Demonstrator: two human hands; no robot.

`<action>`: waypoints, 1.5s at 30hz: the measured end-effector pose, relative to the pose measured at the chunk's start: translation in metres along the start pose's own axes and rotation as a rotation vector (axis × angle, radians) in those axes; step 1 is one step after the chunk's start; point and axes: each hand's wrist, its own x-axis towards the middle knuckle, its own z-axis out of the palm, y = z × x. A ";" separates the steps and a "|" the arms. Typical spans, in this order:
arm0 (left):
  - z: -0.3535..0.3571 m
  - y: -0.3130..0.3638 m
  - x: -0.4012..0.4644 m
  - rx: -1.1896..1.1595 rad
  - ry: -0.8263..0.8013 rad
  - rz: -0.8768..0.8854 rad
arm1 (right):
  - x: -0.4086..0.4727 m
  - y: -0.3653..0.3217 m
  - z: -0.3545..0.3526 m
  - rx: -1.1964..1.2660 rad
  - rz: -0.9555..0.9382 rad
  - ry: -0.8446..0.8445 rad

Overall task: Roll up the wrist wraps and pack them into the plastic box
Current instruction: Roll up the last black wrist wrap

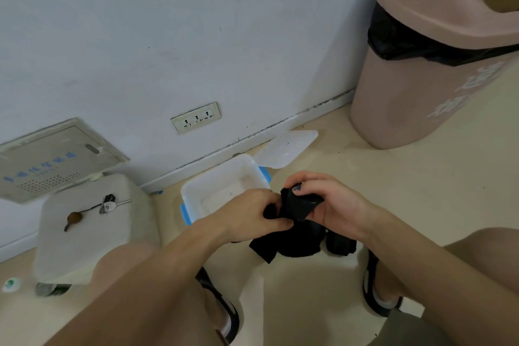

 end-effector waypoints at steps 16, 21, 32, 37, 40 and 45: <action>-0.021 -0.028 -0.022 0.072 -0.047 -0.210 | -0.030 -0.030 -0.015 -0.070 0.045 -0.090; -0.033 -0.021 -0.032 -0.032 0.063 -0.183 | -0.040 -0.017 -0.011 -0.299 0.029 -0.249; -0.052 -0.004 -0.046 -0.555 -0.165 -0.161 | -0.037 -0.011 -0.009 -0.836 -0.302 0.050; -0.066 0.006 -0.046 -0.725 -0.278 -0.155 | -0.031 -0.001 0.002 -0.721 -0.183 -0.126; -0.072 0.014 -0.046 -0.750 -0.323 -0.147 | -0.031 0.003 0.010 -0.688 -0.143 -0.239; -0.083 0.016 -0.039 -0.856 -0.395 -0.123 | -0.030 0.006 0.017 -0.584 -0.078 -0.279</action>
